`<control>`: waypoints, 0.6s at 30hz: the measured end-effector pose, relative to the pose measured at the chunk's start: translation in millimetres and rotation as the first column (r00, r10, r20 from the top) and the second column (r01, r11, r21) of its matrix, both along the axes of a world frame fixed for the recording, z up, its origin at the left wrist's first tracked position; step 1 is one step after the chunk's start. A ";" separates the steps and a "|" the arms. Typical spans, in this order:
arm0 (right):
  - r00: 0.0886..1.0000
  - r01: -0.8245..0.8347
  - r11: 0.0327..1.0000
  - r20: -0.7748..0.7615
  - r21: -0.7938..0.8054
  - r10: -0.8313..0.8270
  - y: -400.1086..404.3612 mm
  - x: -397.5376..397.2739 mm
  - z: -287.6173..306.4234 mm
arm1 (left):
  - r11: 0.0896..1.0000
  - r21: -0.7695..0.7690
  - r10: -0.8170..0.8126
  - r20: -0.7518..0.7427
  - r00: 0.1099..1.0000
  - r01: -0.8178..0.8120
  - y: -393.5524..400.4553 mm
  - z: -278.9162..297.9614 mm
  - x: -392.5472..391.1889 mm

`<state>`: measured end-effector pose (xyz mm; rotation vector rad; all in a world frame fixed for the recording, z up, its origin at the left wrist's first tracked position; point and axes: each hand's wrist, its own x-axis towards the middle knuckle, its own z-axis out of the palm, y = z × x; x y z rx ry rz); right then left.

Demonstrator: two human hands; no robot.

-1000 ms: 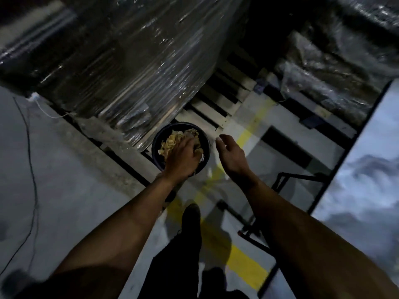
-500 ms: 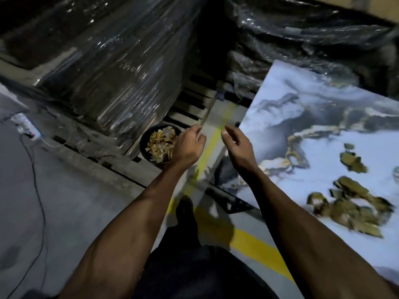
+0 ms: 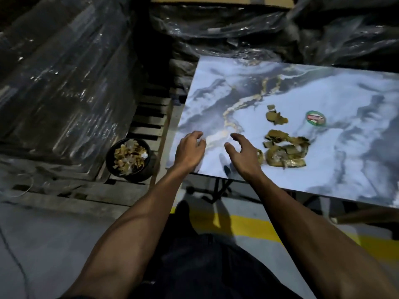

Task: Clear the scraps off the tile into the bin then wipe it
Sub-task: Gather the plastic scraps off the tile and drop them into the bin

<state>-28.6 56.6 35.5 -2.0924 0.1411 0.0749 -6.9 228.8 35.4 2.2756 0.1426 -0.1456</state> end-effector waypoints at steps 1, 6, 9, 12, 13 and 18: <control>0.999 0.042 0.999 0.019 -0.034 -0.042 -8.2 -2.5 -2.6 | 1.000 -0.010 -0.015 -0.007 1.000 0.015 -5.3 -1.2 1.8; 0.960 0.239 0.906 0.224 -0.348 -0.167 -50.5 -9.9 -19.9 | 0.990 -0.027 -0.142 -0.034 0.989 0.141 -31.0 -10.4 26.5; 0.982 0.183 0.760 0.160 -0.624 -0.105 -65.2 -13.0 -40.0 | 0.979 -0.034 -0.204 -0.028 0.979 0.203 -45.0 -19.6 50.4; 0.994 0.095 0.711 0.032 -0.696 -0.101 -70.8 -11.6 -61.8 | 0.970 -0.056 -0.238 -0.001 0.971 0.238 -56.0 -26.6 70.5; 0.995 0.080 0.700 0.013 -0.710 -0.101 -72.0 -8.3 -67.3 | 0.967 -0.054 -0.250 0.008 0.968 0.250 -59.2 -28.1 77.3; 0.991 0.080 0.673 -0.012 -0.735 -0.130 -78.8 25.9 -79.1 | 0.954 -0.078 -0.289 0.030 0.957 0.290 -66.5 -36.4 109.1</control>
